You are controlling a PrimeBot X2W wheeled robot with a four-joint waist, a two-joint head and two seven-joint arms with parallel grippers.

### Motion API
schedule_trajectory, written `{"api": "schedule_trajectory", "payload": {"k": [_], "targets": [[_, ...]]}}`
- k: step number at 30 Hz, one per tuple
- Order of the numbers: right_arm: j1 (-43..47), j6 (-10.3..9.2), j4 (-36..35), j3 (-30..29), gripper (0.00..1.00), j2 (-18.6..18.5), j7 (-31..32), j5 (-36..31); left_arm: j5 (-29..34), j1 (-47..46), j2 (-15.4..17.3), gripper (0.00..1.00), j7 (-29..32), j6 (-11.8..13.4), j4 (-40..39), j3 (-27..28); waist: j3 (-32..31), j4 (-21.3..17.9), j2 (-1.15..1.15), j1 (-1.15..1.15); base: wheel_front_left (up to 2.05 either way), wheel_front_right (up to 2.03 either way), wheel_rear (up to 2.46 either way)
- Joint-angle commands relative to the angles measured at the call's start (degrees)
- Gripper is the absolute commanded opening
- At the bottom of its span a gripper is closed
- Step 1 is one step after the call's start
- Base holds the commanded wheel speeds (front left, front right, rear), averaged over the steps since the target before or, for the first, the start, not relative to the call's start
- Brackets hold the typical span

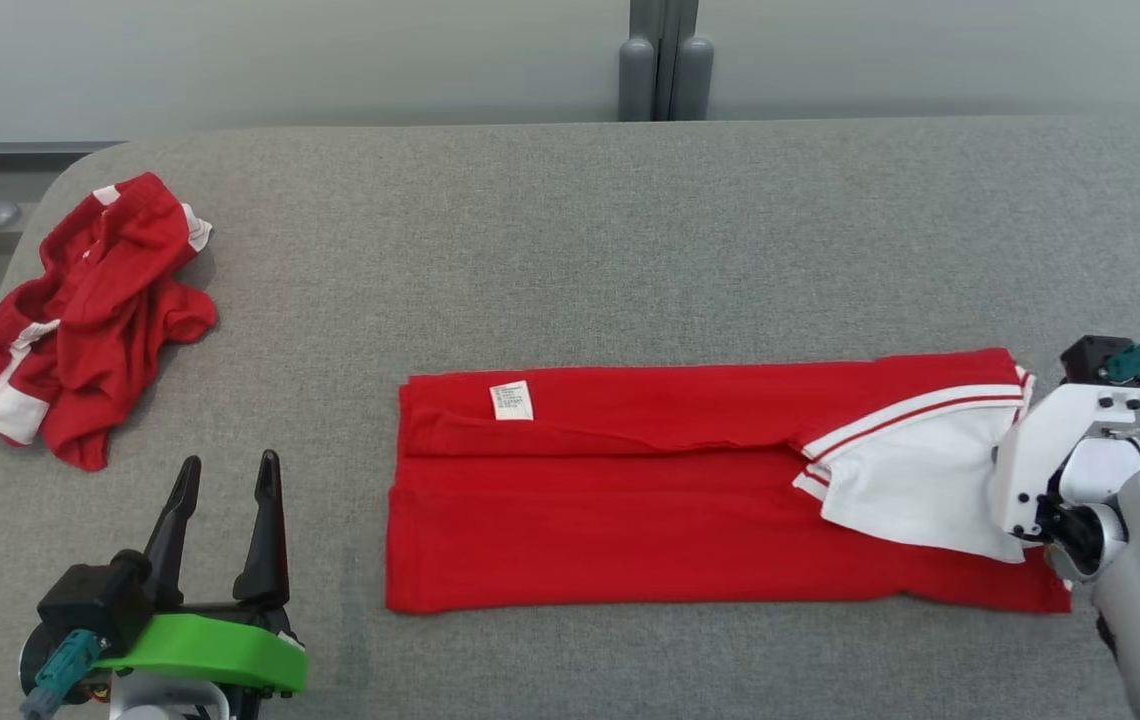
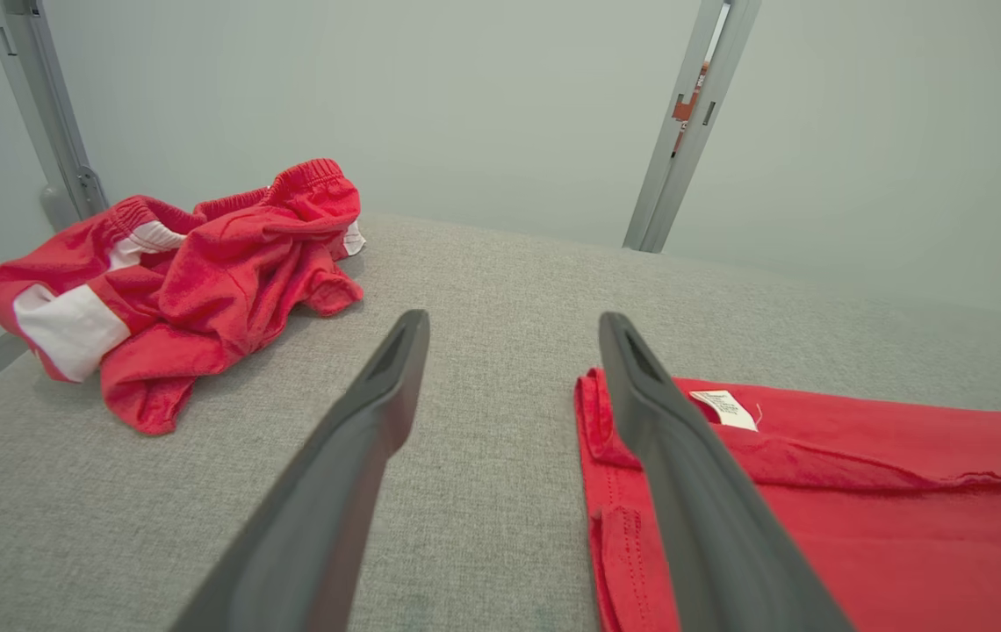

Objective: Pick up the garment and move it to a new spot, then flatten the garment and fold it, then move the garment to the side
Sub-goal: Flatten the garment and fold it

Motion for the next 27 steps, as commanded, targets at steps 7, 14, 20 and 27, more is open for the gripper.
{"api": "schedule_trajectory", "payload": {"k": [7,14,20,27], "targets": [[-0.92,-0.15,0.49,-2.16,0.00,-7.11,-2.54,-0.80,0.14,0.56,-0.82,1.00,0.01,-0.15,-0.30,0.69,-0.93,-1.57,0.00,0.00,0.00,0.00,0.00],[1.51,-0.14,-4.24,-7.13,0.00,-13.43,-3.57,-1.72,0.24,0.36,-0.99,1.00,0.01,-0.15,-0.83,0.30,-0.95,-2.44,0.00,0.00,0.00,0.00,0.00],[5.36,-0.13,-12.27,-11.68,0.00,-14.03,0.09,-2.92,0.31,0.52,-1.15,1.00,0.01,-0.15,-1.04,0.08,-1.06,-2.89,0.00,0.00,0.00,0.00,0.00],[10.62,-0.13,-26.97,-9.95,0.00,-8.62,6.59,-3.63,0.35,1.17,-0.89,1.00,0.01,-0.15,-0.77,-0.05,-1.45,-3.24,0.00,0.00,0.00,0.00,0.00]]}}
